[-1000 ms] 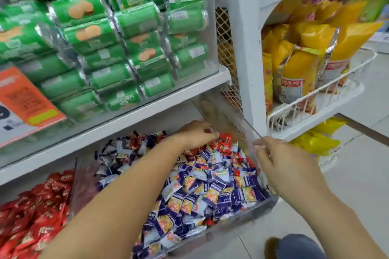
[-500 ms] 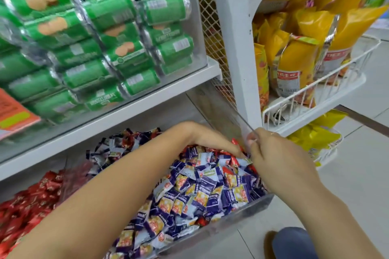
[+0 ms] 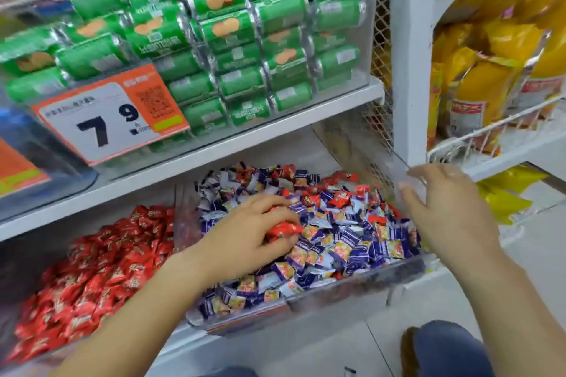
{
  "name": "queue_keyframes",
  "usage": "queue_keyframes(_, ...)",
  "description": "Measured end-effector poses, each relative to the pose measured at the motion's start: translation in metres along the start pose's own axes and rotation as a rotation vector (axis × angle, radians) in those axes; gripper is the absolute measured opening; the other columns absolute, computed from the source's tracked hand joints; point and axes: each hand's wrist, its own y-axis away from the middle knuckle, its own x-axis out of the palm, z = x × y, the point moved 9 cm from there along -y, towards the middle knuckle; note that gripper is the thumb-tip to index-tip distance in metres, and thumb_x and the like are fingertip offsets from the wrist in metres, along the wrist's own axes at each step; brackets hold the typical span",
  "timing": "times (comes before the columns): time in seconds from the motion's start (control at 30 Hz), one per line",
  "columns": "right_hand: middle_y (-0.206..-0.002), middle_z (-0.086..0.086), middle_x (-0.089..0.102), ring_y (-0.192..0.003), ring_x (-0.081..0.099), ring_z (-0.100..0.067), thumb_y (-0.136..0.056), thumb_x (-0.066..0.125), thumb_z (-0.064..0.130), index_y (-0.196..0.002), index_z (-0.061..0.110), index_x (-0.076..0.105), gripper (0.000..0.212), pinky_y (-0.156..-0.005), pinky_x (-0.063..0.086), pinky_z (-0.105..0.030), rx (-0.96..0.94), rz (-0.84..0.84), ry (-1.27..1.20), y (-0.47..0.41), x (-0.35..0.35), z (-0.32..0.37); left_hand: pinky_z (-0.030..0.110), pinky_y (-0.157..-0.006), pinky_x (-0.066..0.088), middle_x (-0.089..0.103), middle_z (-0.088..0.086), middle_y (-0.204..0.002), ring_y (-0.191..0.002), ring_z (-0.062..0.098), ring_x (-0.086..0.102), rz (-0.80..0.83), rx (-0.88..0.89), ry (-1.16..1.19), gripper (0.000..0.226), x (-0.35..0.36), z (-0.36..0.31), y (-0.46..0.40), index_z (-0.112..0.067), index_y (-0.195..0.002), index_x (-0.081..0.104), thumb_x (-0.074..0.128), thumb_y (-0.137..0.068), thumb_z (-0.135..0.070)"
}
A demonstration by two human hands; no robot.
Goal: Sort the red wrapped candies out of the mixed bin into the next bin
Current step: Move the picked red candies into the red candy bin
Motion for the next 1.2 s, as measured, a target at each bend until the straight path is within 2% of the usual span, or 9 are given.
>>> queue_keyframes(0.1, -0.105, -0.012, 0.062, -0.098, 0.054, -0.034, -0.092, 0.053, 0.027, -0.107, 0.013, 0.065, 0.024, -0.069, 0.042, -0.035, -0.098, -0.22, -0.076, 0.012, -0.026, 0.027, 0.041, -0.118, 0.012, 0.021, -0.015, -0.153, -0.144, 0.012, 0.008, 0.003, -0.121, 0.005, 0.071, 0.006, 0.019, 0.024, -0.053, -0.136, 0.033, 0.038, -0.071, -0.083)
queue_keyframes(0.2, -0.094, 0.0, 0.065, -0.087, 0.059, -0.023, -0.093, 0.052, 0.026, -0.098, 0.021, 0.067, 0.016, -0.066, 0.041, -0.031, -0.219, -0.143, -0.181, 0.023, -0.018, 0.058, 0.036, -0.117, 0.001, 0.003, -0.026, -0.153, -0.144, 0.005, -0.012, 0.002, -0.179, 0.189, 0.082, 0.002, 0.026, 0.038, -0.063, -0.135, 0.016, 0.048, -0.062, -0.084)
queue_keyframes(0.3, -0.085, 0.016, 0.061, -0.075, 0.054, -0.003, -0.091, 0.053, 0.036, -0.094, 0.029, 0.067, 0.016, -0.062, 0.044, -0.025, -0.339, 0.056, -0.239, 0.035, 0.012, 0.088, 0.027, -0.114, 0.012, 0.023, -0.026, -0.148, -0.141, -0.002, 0.012, -0.175, -0.204, 0.342, 0.064, -0.025, 0.033, 0.046, -0.055, -0.134, 0.034, 0.052, -0.073, -0.059)
queue_keyframes(0.47, -0.097, 0.02, 0.056, -0.085, 0.051, 0.001, -0.082, 0.053, 0.057, -0.109, 0.036, 0.062, 0.036, -0.075, 0.046, -0.024, -0.316, 0.299, -0.255, 0.043, 0.049, 0.111, 0.022, -0.098, 0.036, 0.053, -0.018, -0.124, -0.114, -0.004, 0.046, -0.465, -0.333, 0.326, 0.032, -0.056, 0.05, 0.058, -0.036, -0.123, 0.056, 0.051, -0.093, -0.023)
queue_keyframes(0.6, -0.088, 0.021, 0.052, -0.074, 0.047, 0.005, -0.066, 0.056, 0.075, -0.116, 0.045, 0.053, 0.058, -0.062, 0.036, -0.016, -0.35, 0.481, -0.134, 0.054, 0.069, 0.126, 0.028, -0.098, 0.038, 0.056, -0.01, -0.124, -0.117, 0.011, 0.049, -0.433, -0.342, 0.187, 0.033, -0.048, 0.04, 0.051, -0.03, -0.126, 0.056, 0.049, -0.095, -0.037)
queue_keyframes(0.73, -0.086, 0.02, 0.05, -0.069, 0.045, 0.004, -0.073, 0.069, 0.055, -0.116, 0.041, 0.057, 0.047, -0.062, 0.035, -0.013, -0.332, 0.522, -0.155, 0.059, 0.083, 0.128, 0.039, -0.105, 0.035, 0.042, -0.005, -0.143, -0.129, 0.019, 0.04, -0.242, -0.366, 0.049, 0.063, -0.021, 0.036, 0.034, -0.038, -0.145, 0.029, 0.041, -0.088, -0.063)
queue_keyframes(0.93, -0.086, -0.007, 0.062, -0.076, 0.065, -0.024, -0.078, 0.07, 0.006, -0.076, 0.033, 0.062, 0.029, -0.07, 0.053, -0.035, -0.082, 0.448, -0.666, 0.043, 0.068, 0.105, 0.035, -0.087, 0.045, 0.064, -0.006, -0.102, -0.098, 0.02, 0.057, -0.398, -0.272, 0.128, 0.013, -0.019, 0.037, 0.029, -0.023, -0.099, 0.069, 0.063, -0.088, -0.028)
queue_keyframes(1.03, -0.078, -0.009, 0.059, -0.072, 0.06, -0.036, -0.08, 0.058, 0.001, -0.073, 0.027, 0.059, 0.027, -0.072, 0.051, -0.047, 0.028, 0.298, -0.69, 0.026, 0.058, 0.085, 0.023, -0.081, 0.04, 0.064, -0.004, -0.098, -0.095, 0.016, 0.059, -0.487, -0.333, 0.223, 0.015, -0.028, 0.045, 0.036, -0.02, -0.102, 0.067, 0.065, -0.087, -0.02)
queue_keyframes(1.2, -0.098, 0.013, 0.054, -0.085, 0.053, -0.005, -0.087, 0.059, 0.035, -0.092, 0.036, 0.065, 0.008, -0.069, 0.036, -0.019, -0.096, 0.364, -0.358, 0.026, 0.07, 0.101, 0.028, -0.097, 0.042, 0.053, -0.006, -0.133, -0.116, 0.012, 0.053, -0.311, -0.38, 0.238, 0.043, -0.016, 0.046, 0.034, -0.031, -0.13, 0.054, 0.063, -0.088, -0.03)
